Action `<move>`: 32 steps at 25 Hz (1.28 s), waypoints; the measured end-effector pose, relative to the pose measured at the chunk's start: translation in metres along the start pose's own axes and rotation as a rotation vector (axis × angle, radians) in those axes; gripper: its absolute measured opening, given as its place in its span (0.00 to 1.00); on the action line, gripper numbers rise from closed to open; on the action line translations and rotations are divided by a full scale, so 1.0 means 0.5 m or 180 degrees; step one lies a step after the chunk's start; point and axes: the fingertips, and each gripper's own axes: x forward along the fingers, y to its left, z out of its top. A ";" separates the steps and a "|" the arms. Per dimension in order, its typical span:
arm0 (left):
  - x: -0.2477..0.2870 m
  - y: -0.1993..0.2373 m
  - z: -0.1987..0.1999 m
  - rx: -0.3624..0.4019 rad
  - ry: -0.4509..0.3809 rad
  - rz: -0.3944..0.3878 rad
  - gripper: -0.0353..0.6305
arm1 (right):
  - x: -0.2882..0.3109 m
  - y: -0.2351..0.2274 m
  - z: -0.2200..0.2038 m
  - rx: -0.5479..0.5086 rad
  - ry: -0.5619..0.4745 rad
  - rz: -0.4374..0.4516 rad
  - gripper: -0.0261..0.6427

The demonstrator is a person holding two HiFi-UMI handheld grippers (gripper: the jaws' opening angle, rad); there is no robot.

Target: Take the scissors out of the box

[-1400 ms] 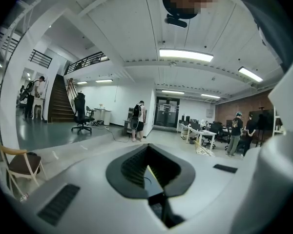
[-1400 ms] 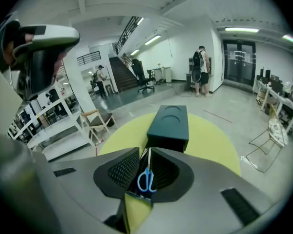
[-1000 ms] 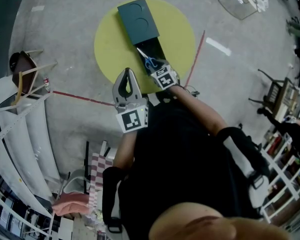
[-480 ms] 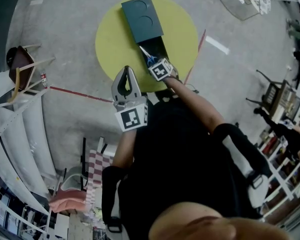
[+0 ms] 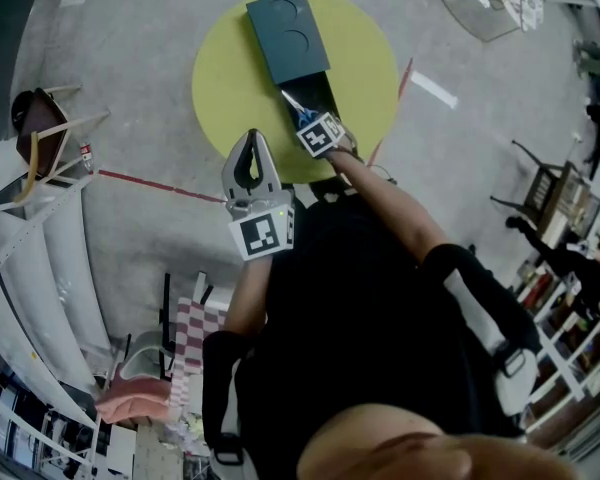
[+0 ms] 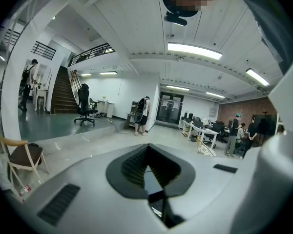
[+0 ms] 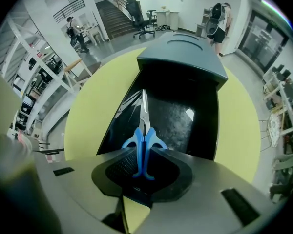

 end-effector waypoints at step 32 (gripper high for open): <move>-0.054 -0.055 0.020 0.0073 -0.0200 0.0002 0.05 | -0.179 -0.024 0.009 0.0257 -0.0916 0.0225 0.16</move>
